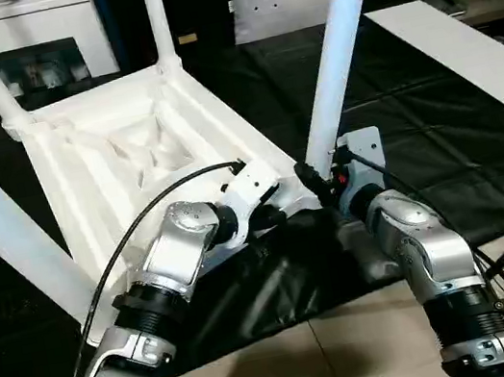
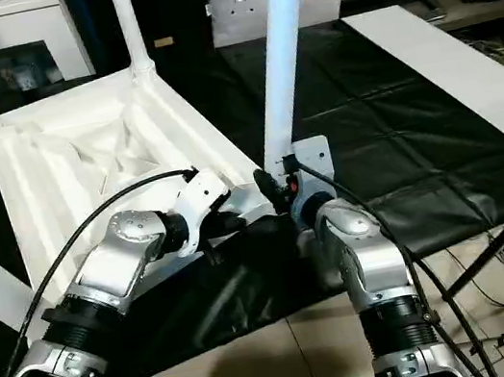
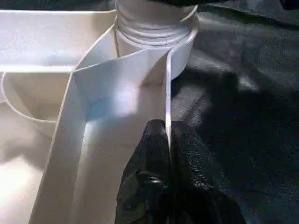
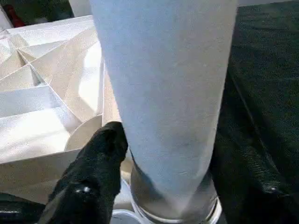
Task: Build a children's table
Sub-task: Rotate leg to tighten
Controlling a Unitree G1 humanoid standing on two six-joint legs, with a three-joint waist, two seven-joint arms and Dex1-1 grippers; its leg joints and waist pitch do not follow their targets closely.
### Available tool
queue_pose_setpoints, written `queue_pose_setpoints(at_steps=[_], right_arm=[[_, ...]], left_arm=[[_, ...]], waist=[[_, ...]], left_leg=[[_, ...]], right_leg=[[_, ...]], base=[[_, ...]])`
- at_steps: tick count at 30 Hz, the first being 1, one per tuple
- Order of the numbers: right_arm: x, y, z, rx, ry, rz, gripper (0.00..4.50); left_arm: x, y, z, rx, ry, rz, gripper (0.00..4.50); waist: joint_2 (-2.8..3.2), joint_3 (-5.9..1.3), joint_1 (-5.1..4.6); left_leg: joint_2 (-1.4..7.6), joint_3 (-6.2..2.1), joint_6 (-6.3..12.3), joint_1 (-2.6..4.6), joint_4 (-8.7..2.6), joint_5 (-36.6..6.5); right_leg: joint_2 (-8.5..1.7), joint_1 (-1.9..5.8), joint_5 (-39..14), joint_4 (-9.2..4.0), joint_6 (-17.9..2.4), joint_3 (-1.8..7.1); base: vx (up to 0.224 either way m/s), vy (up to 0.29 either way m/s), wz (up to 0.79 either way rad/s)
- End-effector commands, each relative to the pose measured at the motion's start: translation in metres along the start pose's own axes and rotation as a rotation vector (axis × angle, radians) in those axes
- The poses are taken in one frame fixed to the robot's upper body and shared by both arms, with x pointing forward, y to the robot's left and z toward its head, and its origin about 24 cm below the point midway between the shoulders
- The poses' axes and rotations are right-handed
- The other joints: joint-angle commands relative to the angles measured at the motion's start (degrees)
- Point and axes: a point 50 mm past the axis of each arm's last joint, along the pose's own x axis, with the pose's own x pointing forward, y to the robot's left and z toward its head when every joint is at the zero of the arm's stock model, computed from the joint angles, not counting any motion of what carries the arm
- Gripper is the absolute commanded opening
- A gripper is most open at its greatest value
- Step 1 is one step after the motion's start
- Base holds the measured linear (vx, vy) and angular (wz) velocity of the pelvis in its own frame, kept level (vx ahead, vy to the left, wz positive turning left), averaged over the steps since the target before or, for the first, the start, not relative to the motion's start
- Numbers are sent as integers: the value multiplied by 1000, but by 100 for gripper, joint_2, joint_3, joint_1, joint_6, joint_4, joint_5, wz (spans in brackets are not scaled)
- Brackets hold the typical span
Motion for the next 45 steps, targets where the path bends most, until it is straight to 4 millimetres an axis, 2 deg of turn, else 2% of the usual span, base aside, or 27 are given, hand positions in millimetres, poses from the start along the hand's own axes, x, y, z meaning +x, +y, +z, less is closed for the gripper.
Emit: queue_pose_setpoints(at_steps=[1, 2, 3, 4, 5, 6, 7, 8, 9, 11, 13, 14, 19, 20, 22, 23, 25, 26, 27, 30, 31, 32, 34, 37, 41, 42, 45], right_arm=[[-3, 8, -15, -5, 60, 79, 325], [-6, 1, -15, -31, 53, 72, 337], [-6, 1, -15, -31, 53, 72, 346], [-13, -8, -12, -70, 38, 109, 350], [-18, -13, -11, -95, 37, 153, 350], [-24, -18, -10, -111, 40, 195, 369], [-30, -22, -10, -133, 55, 252, 369], [-33, -24, -10, -142, 64, 276, 388], [-39, -31, -7, -177, 68, 301, 388], [-41, -34, -6, -189, 69, 317, 403], [-48, -40, -1, -230, 73, 380, 429], [-51, -42, 1, -252, 77, 418, 429], [-59, -43, 7, -311, 84, 599, 429], [-62, -41, 8, -297, 94, 673, 429], [-65, -41, 8, -295, 112, 738, 429], [-66, -41, 8, -298, 131, 787, 402], [-68, -41, 7, -311, 158, 854, 389], [-68, -41, 6, -313, 166, 871, 389], [-68, -41, 6, -311, 173, 892, 365], [-67, -37, 6, -300, 194, 971, 353], [-67, -36, 7, -297, 197, 988, 331], [-66, -35, 7, -294, 200, 999, 331], [-65, -34, 7, -283, 205, 1019, 319], [-64, -31, 7, -257, 220, 1064, 287], [-65, -27, 4, -260, 246, 1121, 259], [-66, -26, 3, -262, 258, 1138, 250], [-67, -25, 2, -260, 275, 1159, 223]], left_arm=[[-3, -1, 15, 80, -56, -19, 0], [-5, 0, 12, 87, -54, -29, 0], [-5, 0, 12, 87, -54, -29, 0], [-9, 2, 7, 96, -49, -45, 0], [-12, 3, 4, 98, -44, -64, 0], [-14, 4, 0, 94, -36, -79, 0], [-18, 5, -4, 102, -30, -104, 0], [-19, 5, -6, 108, -28, -116, 0], [-23, 5, -10, 120, -23, -152, 0], [-24, 4, -12, 136, -25, -177, 0], [-30, 1, -17, 181, -23, -261, 0], [-32, -2, -20, 218, -20, -307, 0], [-39, -7, -24, 290, -16, -419, 0], [-41, -8, -26, 302, -6, -457, 0], [-43, -10, -27, 322, 10, -495, 0], [-45, -10, -28, 341, 24, -525, 0], [-48, -11, -31, 372, 44, -570, 0], [-48, -11, -31, 380, 48, -582, 0], [-49, -11, -32, 389, 56, -595, 0], [-50, -13, -32, 429, 80, -641, 0], [-50, -14, -32, 438, 86, -651, 0], [-50, -14, -32, 445, 88, -657, 0], [-50, -15, -32, 452, 89, -669, 0], [-49, -15, -31, 461, 88, -679, 0], [-47, -14, -30, 471, 95, -679, 0], [-47, -14, -30, 473, 97, -680, 0], [-48, -13, -30, 476, 101, -683, 0]], waist=[[16, -419, 82], [3, -446, 151], [3, -446, 151], [0, -449, 197], [-5, -465, 255], [-2, -480, 301], [2, -486, 320], [1, -487, 359], [11, -479, 373], [-8, -473, 399], [-8, -480, 417], [-4, -473, 450], [-13, -498, 528], [-36, -506, 570], [-20, -524, 634], [-45, -536, 658], [-33, -533, 705], [-67, -533, 717], [-52, -529, 739], [-72, -522, 767], [-62, -523, 781], [-81, -531, 799], [-77, -540, 837], [-87, -527, 854], [-100, -540, 860], [-78, -531, 866], [-81, -535, 868]], left_leg=[[214, -66, 490, -87, -410, -832], [192, -44, 570, -98, -383, -607], [192, -44, 570, -98, -383, -607], [190, -19, 619, -96, -371, -502], [182, -11, 680, -126, -359, -387], [194, -5, 739, -117, -358, -276], [194, 0, 784, -113, -352, -250], [222, 5, 829, -94, -356, -218], [222, 8, 836, -93, -362, -265], [220, 23, 764, -80, -371, -368], [221, 33, 691, -54, -377, -475], [231, 42, 665, -26, -385, -551], [256, 66, 731, -6, -381, -476], [269, 77, 744, 6, -382, -421], [288, 70, 799, 5, -377, -256], [297, 69, 823, 7, -373, -174], [287, 77, 832, 5, -369, -151], [285, 91, 813, -1, -371, -182], [282, 88, 765, 1, -374, -200], [284, 96, 686, 12, -376, -279], [282, 95, 678, 12, -374, -299], [291, 99, 652, 17, -374, -311], [295, 95, 618, 26, -373, -271], [284, 103, 582, 14, -369, -322], [264, 94, 534, 3, -367, -347], [258, 96, 532, 5, -366, -336], [263, 95, 534, 5, -366, -310]], right_leg=[[-486, 358, -2202, -289, -559, 424], [-467, 350, -2093, -245, -557, 459], [-467, 350, -2093, -245, -557, 459], [-461, 343, -2049, -229, -591, 473], [-452, 368, -1915, -197, -593, 479], [-440, 377, -1769, -169, -606, 489], [-422, 377, -1716, -160, -610, 490], [-418, 357, -1635, -140, -638, 500], [-408, 358, -1741, -161, -651, 487], [-404, 345, -1963, -187, -613, 494], [-401, 336, -2188, -209, -566, 494], [-400, 306, -2289, -223, -533, 514], [-407, 299, -2071, -167, -649, 553], [-408, 290, -2019, -158, -690, 563], [-413, 298, -1770, -102, -792, 574], [-409, 300, -1657, -75, -841, 575], [-416, 302, -1649, -69, -871, 576], [-417, 310, -1714, -74, -849, 581], [-419, 310, -1824, -80, -821, 577], [-418, 295, -2057, -110, -735, 574], [-421, 295, -2098, -118, -720, 572], [-422, 295, -2129, -124, -685, 575], [-418, 286, -2098, -105, -671, 576], [-420, 283, -2179, -113, -643, 576], [-409, 295, -2344, -136, -489, 558], [-408, 286, -2347, -144, -482, 559], [-403, 287, -2266, -136, -505, 557]], base=[[0, 0, 0], [0, 0, 0], [0, 0, 0], [0, 0, 0], [0, 0, 0], [0, 0, 0], [0, 0, 0], [0, 0, 0], [0, 0, 0], [0, 0, 0], [0, 0, 0], [0, 0, 0], [0, 0, 0], [0, 0, 0], [0, 0, 0], [0, 0, 0], [0, 0, 0], [0, 0, 0], [0, 0, 0], [0, 0, 0], [0, 0, 0], [0, 0, 0], [0, 0, 0], [0, 0, 0], [0, 0, 0], [0, 0, 0], [0, 0, 0]])
